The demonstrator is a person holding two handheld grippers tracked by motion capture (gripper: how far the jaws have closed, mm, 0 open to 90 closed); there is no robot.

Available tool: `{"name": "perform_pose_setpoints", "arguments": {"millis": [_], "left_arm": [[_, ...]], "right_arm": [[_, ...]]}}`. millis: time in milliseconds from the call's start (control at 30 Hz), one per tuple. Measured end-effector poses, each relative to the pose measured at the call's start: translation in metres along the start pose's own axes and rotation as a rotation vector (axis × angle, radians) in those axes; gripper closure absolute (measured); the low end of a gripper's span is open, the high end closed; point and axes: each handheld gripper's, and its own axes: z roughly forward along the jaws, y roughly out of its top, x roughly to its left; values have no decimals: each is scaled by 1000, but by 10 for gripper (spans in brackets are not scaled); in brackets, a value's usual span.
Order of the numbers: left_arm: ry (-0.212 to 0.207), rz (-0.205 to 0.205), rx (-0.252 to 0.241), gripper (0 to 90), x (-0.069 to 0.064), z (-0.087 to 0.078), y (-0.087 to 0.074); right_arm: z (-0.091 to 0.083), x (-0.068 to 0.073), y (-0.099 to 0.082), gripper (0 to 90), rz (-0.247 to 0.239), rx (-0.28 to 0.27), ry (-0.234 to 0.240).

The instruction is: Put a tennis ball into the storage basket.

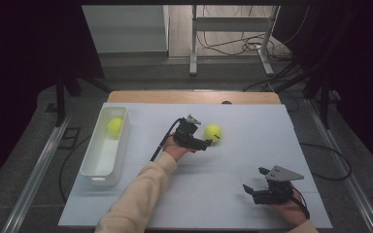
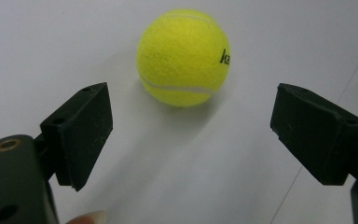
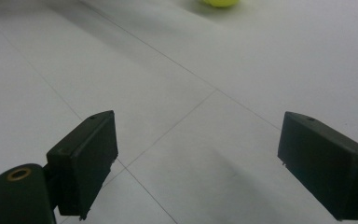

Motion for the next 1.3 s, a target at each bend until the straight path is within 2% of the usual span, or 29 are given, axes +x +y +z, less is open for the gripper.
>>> {"name": "perform_pose_setpoints", "arguments": {"millis": [367, 700, 967, 1100, 1300], "left_arm": [[8, -2, 23, 129, 3, 15, 3], [8, -17, 30, 116, 6, 25, 7], [0, -14, 26, 115, 5, 33, 10], [0, -4, 40, 114, 5, 39, 12], [5, -15, 43, 113, 6, 45, 15]], "right_arm": [[0, 0, 0, 124, 1, -1, 1], [0, -1, 0, 124, 2, -3, -5], [-1, -1, 0, 125, 2, -2, -10], [0, -1, 0, 125, 3, 0, -10], [0, -1, 0, 125, 0, 0, -10]]}}
